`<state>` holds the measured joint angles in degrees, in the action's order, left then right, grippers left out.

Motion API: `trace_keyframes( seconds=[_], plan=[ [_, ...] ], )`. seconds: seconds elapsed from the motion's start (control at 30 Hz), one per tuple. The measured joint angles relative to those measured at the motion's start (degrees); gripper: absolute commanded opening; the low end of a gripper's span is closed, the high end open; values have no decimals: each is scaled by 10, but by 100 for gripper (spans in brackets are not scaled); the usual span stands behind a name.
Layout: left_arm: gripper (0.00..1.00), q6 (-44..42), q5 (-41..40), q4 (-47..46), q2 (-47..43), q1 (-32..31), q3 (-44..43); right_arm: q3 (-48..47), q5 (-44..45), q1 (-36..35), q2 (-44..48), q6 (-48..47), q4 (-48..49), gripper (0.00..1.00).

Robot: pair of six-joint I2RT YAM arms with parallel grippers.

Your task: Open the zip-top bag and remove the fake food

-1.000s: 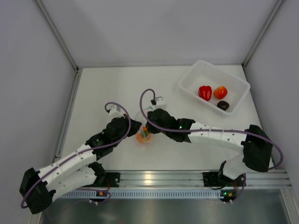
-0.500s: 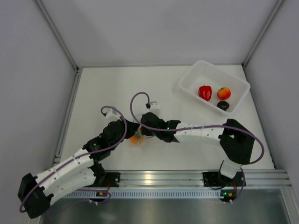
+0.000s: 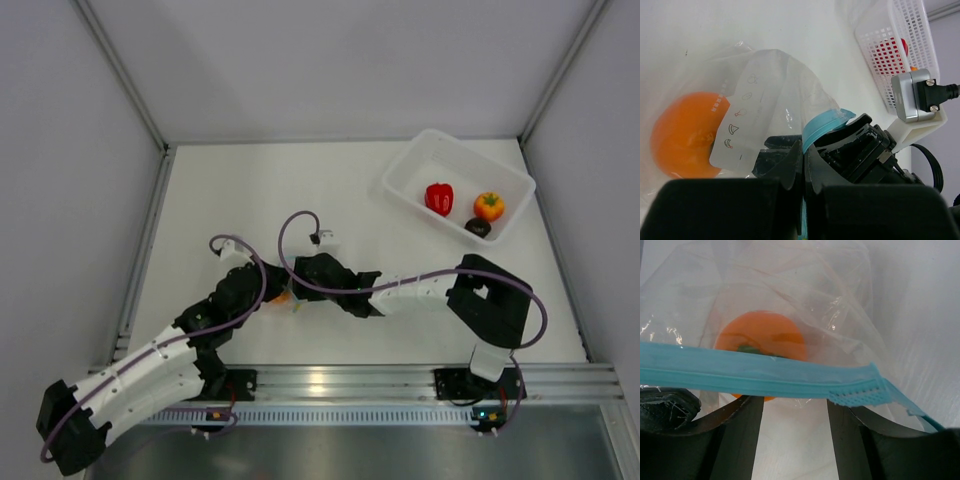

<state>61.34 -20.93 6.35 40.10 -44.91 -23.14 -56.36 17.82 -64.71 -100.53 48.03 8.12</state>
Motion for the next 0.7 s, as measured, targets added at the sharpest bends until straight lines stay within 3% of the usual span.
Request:
trace_keyframes(
  seconds=[0.23,0.57,0.7],
  plan=[
    [0,-45,21,19,16,2,-21,15,12,0,-4,2,23,54],
    [0,-117,172,39,146,-10,-155,136,61,10,50,36,81,57],
    [0,-137,222,37,204,-11,-180,163,102,18,92,44,44,61]
  ],
)
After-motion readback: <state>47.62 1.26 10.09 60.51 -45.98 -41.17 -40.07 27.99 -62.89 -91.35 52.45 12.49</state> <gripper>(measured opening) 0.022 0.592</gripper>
